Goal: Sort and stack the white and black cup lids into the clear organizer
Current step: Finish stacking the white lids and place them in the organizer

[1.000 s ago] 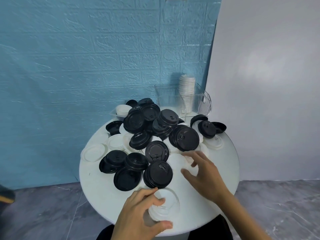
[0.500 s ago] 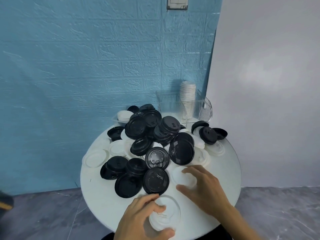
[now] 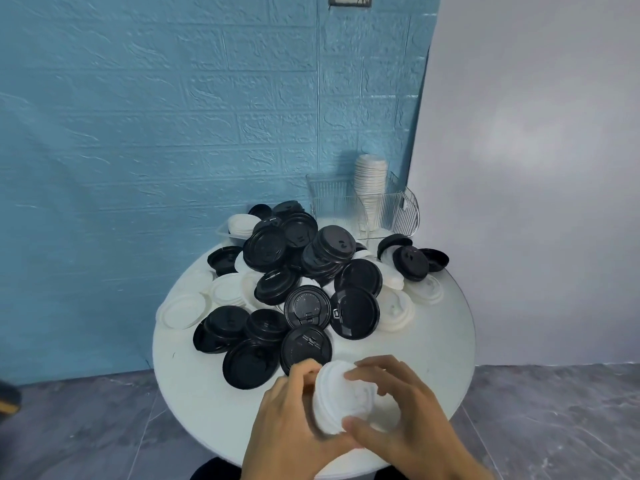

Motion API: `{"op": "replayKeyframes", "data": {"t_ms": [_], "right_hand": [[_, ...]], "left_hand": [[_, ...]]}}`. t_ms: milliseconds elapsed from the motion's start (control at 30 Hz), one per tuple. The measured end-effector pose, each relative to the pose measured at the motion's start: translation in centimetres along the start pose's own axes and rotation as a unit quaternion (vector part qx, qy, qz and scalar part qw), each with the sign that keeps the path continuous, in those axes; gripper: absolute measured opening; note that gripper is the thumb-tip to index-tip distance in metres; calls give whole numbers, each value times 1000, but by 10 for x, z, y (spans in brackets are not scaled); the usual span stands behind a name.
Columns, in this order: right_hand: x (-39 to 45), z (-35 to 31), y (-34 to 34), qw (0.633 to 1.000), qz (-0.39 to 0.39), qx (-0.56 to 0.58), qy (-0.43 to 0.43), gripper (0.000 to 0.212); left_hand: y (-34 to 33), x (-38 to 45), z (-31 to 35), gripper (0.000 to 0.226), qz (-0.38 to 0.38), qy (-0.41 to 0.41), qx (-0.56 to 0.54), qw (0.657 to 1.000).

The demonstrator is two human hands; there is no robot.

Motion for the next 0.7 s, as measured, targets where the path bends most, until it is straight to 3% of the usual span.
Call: {"op": "replayKeyframes", "data": {"t_ms": [100,200,367,467,567,633,700], "right_hand": [[2,1,-4,1000,-23,-16,-2,46],[5,3,-9,999,-32,-10,-11,45],[8,12,-12,999,-48,-16,-6,45],[9,17,-11,997,-74,-13,5,43],[18,23,4,993,-103,50,4,37],[33,31,26,994,8,107,-1,27],[56,45,46,986,133,94,-17,25]], "left_hand": [[1,1,0,100,-30,-29,44,998],[0,3,-2,92,-33,-84,85,992],[0,5,-6,89,-36,-83,94,991],[2,9,-3,95,-95,-51,97,989],[4,11,-6,99,-98,-35,95,990],[4,12,-4,99,-105,-34,102,989],[3,12,-6,99,-103,-28,94,990]]}}
Point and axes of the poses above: each hand's wrist, its own x-axis towards the middle knuckle, its own y-axis out of the back of the hand, z = x × y, the point moved 2 cm from there along x, towards the middle knuckle, and after that the axes turned 14 degrees about -y, right-handed, at the moved point
